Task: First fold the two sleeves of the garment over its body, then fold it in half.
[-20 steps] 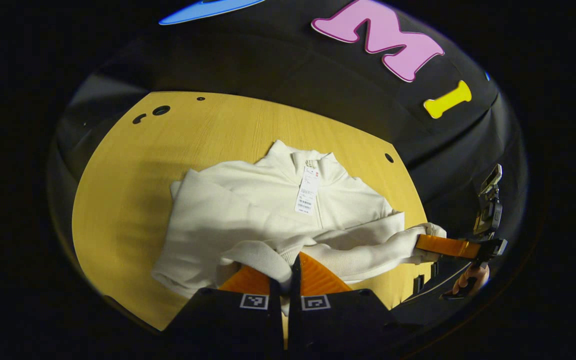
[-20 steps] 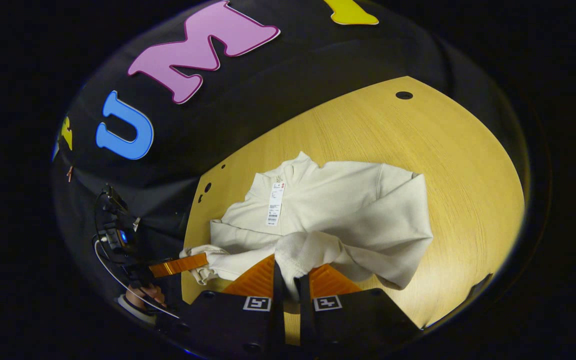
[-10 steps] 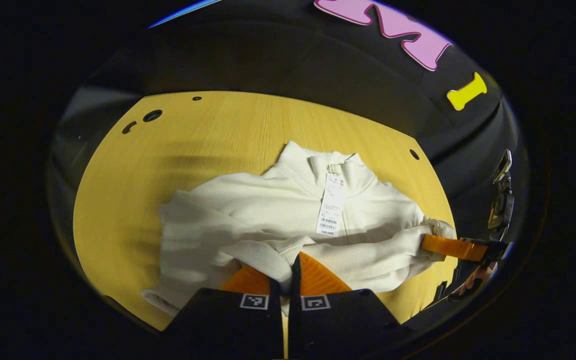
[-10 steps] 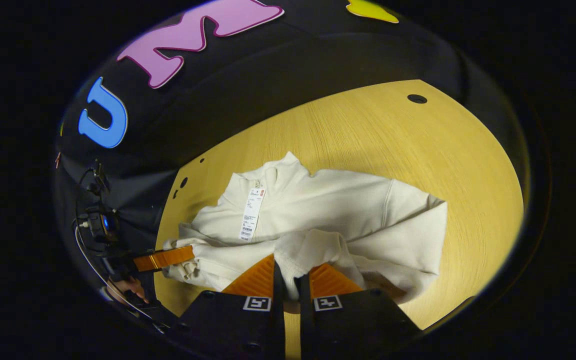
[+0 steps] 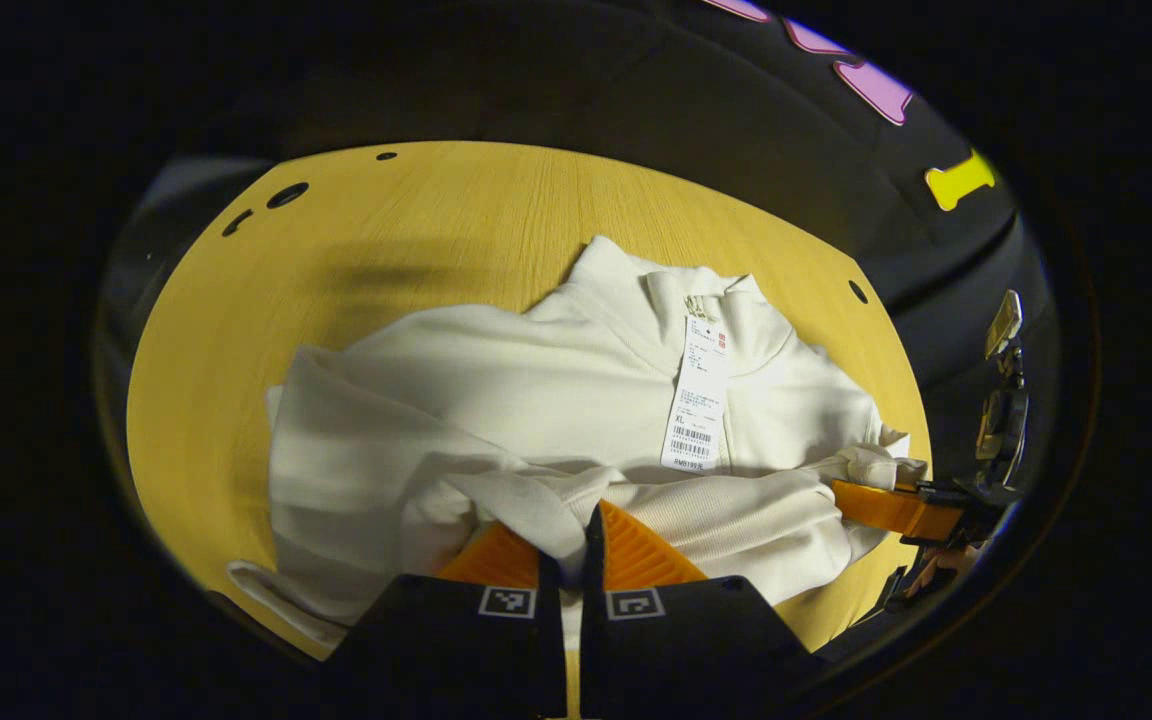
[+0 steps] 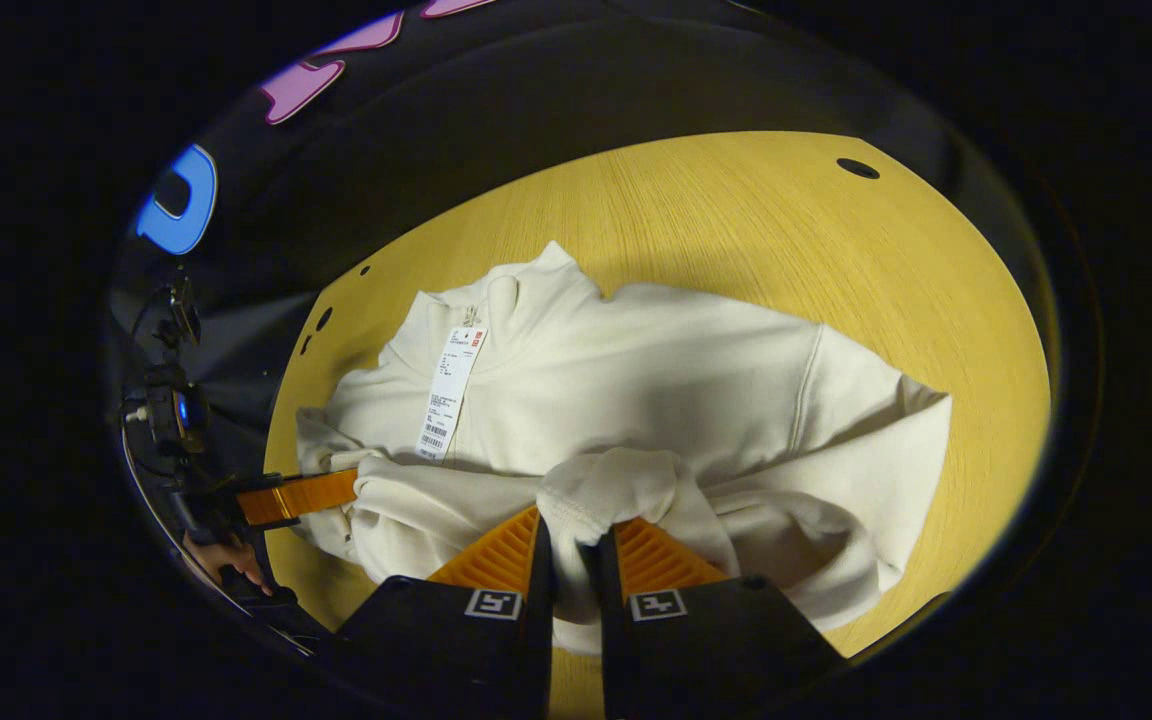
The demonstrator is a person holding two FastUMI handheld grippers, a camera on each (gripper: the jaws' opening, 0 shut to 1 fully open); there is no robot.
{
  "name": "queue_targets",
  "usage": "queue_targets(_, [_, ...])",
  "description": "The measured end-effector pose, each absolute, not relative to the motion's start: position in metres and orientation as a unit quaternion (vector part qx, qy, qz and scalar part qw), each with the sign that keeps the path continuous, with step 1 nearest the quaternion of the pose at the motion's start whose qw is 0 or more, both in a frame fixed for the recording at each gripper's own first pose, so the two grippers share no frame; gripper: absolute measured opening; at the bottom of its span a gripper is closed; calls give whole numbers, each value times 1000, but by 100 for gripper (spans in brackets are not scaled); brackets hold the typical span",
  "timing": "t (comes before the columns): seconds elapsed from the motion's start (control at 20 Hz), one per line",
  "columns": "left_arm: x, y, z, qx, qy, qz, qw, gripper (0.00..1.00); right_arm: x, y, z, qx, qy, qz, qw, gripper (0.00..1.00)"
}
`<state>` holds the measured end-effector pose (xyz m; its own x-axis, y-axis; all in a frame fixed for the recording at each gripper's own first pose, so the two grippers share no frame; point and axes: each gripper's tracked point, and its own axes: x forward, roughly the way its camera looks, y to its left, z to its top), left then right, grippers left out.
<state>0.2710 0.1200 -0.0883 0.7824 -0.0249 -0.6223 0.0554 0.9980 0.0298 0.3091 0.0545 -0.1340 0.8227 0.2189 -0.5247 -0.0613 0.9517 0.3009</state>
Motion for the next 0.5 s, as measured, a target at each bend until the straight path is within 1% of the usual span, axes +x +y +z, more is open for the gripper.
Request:
queue_targets(0.05, [269, 123, -89, 25, 332, -21, 943, 12, 308, 56, -133, 144, 291, 75, 943, 24])
queue_targets(0.1, [269, 123, -89, 21, 329, -20, 944, 18, 308, 57, -131, 154, 294, 73, 940, 27])
queue_targets(0.15, [270, 121, -90, 20, 327, -11, 945, 27, 308, 58, -130, 155, 294, 72, 940, 31])
queue_targets(0.25, [269, 121, -89, 35, 328, 2, 944, 29, 308, 59, -130, 152, 293, 60, 942, 37])
queue_targets(0.3, [269, 120, -89, 40, 331, 6, 943, 29, 305, 60, -129, 153, 293, 58, 942, 34])
queue_targets(0.4, [266, 116, -86, 45, 332, 5, 942, 31, 300, 67, -120, 166, 288, 68, 941, 37])
queue_targets(0.45, [263, 112, -84, 43, 329, 1, 943, 40, 297, 71, -116, 170, 285, 74, 941, 67])
queue_targets(0.5, [262, 111, -82, 42, 327, -1, 944, 48, 294, 72, -114, 166, 281, 73, 942, 70])
